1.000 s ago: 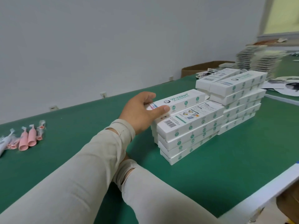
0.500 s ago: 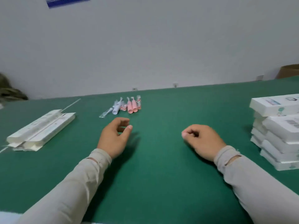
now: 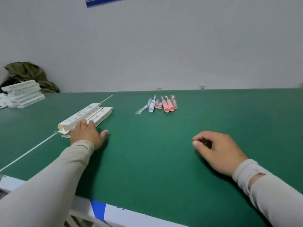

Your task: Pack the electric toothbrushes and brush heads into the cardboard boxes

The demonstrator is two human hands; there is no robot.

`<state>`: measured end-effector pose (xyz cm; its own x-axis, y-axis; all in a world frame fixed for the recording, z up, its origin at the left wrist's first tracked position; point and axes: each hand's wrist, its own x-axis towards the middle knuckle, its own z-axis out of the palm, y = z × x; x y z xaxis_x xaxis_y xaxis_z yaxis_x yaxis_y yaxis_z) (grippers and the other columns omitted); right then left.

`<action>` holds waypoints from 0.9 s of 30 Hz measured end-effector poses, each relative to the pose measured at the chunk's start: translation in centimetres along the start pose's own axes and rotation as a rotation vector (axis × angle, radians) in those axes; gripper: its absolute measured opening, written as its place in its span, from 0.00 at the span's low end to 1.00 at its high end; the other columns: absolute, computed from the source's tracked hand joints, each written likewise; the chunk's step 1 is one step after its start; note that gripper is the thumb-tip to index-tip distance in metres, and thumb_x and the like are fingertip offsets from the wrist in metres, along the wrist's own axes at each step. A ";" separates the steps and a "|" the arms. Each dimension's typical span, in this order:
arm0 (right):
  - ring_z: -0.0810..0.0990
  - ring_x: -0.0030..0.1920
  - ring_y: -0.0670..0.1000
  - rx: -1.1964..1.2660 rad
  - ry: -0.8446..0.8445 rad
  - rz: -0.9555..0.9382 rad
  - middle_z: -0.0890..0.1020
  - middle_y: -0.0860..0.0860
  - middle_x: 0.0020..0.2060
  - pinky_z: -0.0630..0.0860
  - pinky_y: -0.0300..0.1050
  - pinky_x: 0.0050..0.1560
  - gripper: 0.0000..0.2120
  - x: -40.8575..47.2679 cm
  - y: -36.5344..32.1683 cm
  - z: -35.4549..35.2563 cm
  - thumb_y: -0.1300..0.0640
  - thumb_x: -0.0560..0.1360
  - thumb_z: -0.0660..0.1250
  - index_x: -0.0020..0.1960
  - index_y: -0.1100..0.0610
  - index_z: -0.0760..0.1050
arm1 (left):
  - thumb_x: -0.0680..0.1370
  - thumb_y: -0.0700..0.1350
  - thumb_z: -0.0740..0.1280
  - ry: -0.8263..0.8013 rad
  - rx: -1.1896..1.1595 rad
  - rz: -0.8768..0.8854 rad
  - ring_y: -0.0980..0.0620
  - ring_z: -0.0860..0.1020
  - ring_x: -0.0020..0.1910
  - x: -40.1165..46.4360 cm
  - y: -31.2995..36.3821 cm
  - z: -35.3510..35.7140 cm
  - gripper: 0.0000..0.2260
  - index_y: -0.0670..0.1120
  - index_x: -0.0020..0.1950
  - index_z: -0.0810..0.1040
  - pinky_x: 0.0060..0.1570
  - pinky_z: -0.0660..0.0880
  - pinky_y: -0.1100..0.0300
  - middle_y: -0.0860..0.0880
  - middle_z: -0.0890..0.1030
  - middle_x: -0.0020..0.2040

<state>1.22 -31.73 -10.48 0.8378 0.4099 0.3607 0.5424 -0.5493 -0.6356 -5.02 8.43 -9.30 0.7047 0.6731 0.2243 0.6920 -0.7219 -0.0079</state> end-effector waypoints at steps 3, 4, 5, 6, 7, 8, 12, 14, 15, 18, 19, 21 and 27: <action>0.80 0.40 0.41 -0.055 0.003 -0.018 0.83 0.41 0.37 0.75 0.39 0.47 0.05 -0.3 0.4 0.7 0.53 0.75 0.71 0.41 0.45 0.79 | 0.76 0.72 0.55 -0.079 0.040 -0.022 0.43 0.62 0.76 1.0 -0.3 0.5 0.38 0.46 0.76 0.64 0.72 0.64 0.46 0.43 0.64 0.78; 0.80 0.40 0.41 -0.054 0.010 -0.024 0.83 0.41 0.37 0.75 0.39 0.47 0.05 -0.4 0.7 0.7 0.53 0.75 0.71 0.41 0.46 0.80 | 0.76 0.72 0.54 -0.103 0.050 -0.024 0.43 0.65 0.75 1.3 -0.3 0.7 0.37 0.47 0.75 0.65 0.70 0.66 0.46 0.44 0.66 0.76; 0.80 0.40 0.42 -0.047 0.017 -0.024 0.83 0.41 0.37 0.76 0.40 0.47 0.05 -0.5 0.9 0.7 0.53 0.75 0.71 0.41 0.46 0.80 | 0.76 0.73 0.54 -0.119 0.060 -0.025 0.42 0.68 0.73 1.5 -0.2 0.8 0.37 0.48 0.74 0.66 0.68 0.68 0.45 0.44 0.68 0.75; 0.80 0.39 0.42 -0.038 0.021 -0.019 0.83 0.40 0.36 0.76 0.40 0.47 0.05 -0.6 1.1 0.6 0.53 0.75 0.71 0.41 0.46 0.80 | 0.76 0.73 0.54 -0.112 0.072 -0.022 0.42 0.70 0.71 1.8 -0.2 0.8 0.36 0.48 0.73 0.67 0.66 0.69 0.45 0.45 0.71 0.72; 0.80 0.39 0.42 -0.031 0.026 -0.010 0.83 0.40 0.36 0.76 0.40 0.46 0.05 -0.7 1.4 0.6 0.53 0.75 0.71 0.41 0.46 0.80 | 0.76 0.72 0.54 -0.066 0.086 -0.012 0.42 0.73 0.68 1.9 -0.1 0.7 0.34 0.49 0.71 0.69 0.63 0.71 0.45 0.45 0.74 0.70; 0.80 0.39 0.42 -0.023 0.031 -0.001 0.83 0.39 0.36 0.76 0.40 0.46 0.05 -0.6 1.5 0.6 0.53 0.75 0.71 0.40 0.46 0.80 | 0.76 0.71 0.55 0.016 0.095 0.001 0.41 0.75 0.64 2.1 0.0 0.6 0.32 0.49 0.69 0.72 0.61 0.73 0.46 0.45 0.77 0.66; 0.80 0.37 0.43 0.021 0.047 0.025 0.82 0.38 0.36 0.76 0.37 0.43 0.07 -0.4 2.0 0.5 0.52 0.75 0.70 0.39 0.45 0.80 | 0.77 0.67 0.58 0.133 0.080 -0.042 0.38 0.76 0.62 2.2 0.7 0.5 0.30 0.48 0.68 0.74 0.58 0.74 0.45 0.42 0.77 0.65; 0.79 0.36 0.44 0.056 0.048 0.037 0.82 0.40 0.35 0.76 0.35 0.41 0.07 -0.3 2.1 0.6 0.53 0.75 0.71 0.38 0.46 0.80 | 0.76 0.65 0.62 0.001 -0.007 -0.120 0.38 0.76 0.61 2.4 1.0 0.7 0.26 0.49 0.67 0.74 0.54 0.73 0.47 0.42 0.78 0.62; 0.79 0.36 0.44 0.065 0.046 0.045 0.82 0.40 0.35 0.76 0.36 0.41 0.07 -0.3 2.0 0.6 0.54 0.75 0.71 0.38 0.46 0.80 | 0.77 0.61 0.65 -0.047 -0.075 -0.145 0.39 0.78 0.57 2.4 1.2 0.5 0.22 0.49 0.64 0.74 0.49 0.72 0.50 0.43 0.80 0.56; 0.78 0.35 0.45 0.094 0.048 0.069 0.82 0.43 0.34 0.76 0.38 0.42 0.06 -0.3 2.0 0.4 0.54 0.75 0.71 0.39 0.49 0.81 | 0.75 0.48 0.69 -0.116 -0.333 -0.143 0.44 0.82 0.38 1.9 2.4 -0.7 0.10 0.45 0.53 0.74 0.39 0.73 0.56 0.44 0.81 0.40; 0.78 0.34 0.45 0.111 0.053 0.073 0.82 0.44 0.34 0.76 0.38 0.41 0.06 -0.3 2.0 0.3 0.55 0.75 0.71 0.39 0.49 0.81 | 0.75 0.47 0.70 -0.102 -0.443 -0.130 0.44 0.81 0.35 1.5 3.1 -1.1 0.11 0.43 0.52 0.75 0.36 0.74 0.56 0.43 0.81 0.39; 0.75 0.32 0.42 0.158 0.066 0.079 0.82 0.43 0.33 0.75 0.36 0.39 0.06 -0.3 1.9 0.1 0.56 0.75 0.71 0.39 0.50 0.81 | 0.75 0.46 0.72 -0.059 -0.721 -0.094 0.44 0.78 0.35 -0.1 5.2 -2.3 0.14 0.41 0.57 0.75 0.34 0.74 0.56 0.41 0.80 0.45; 0.82 0.40 0.46 0.720 -0.055 0.155 0.84 0.52 0.44 0.79 0.42 0.41 0.14 -0.5 -0.3 0.1 0.45 0.73 0.72 0.56 0.49 0.77 | 0.75 0.36 0.70 -0.719 -1.878 0.141 0.48 0.81 0.38 -9.8 18.3 -6.2 0.07 0.40 0.53 0.80 0.42 0.82 0.50 0.47 0.83 0.37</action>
<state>0.68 -31.69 -10.54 0.8867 0.4130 0.2080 0.2271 0.0027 -0.9739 -0.23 -12.39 -5.64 0.9800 0.1936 -0.0451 -0.0188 0.3162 0.9485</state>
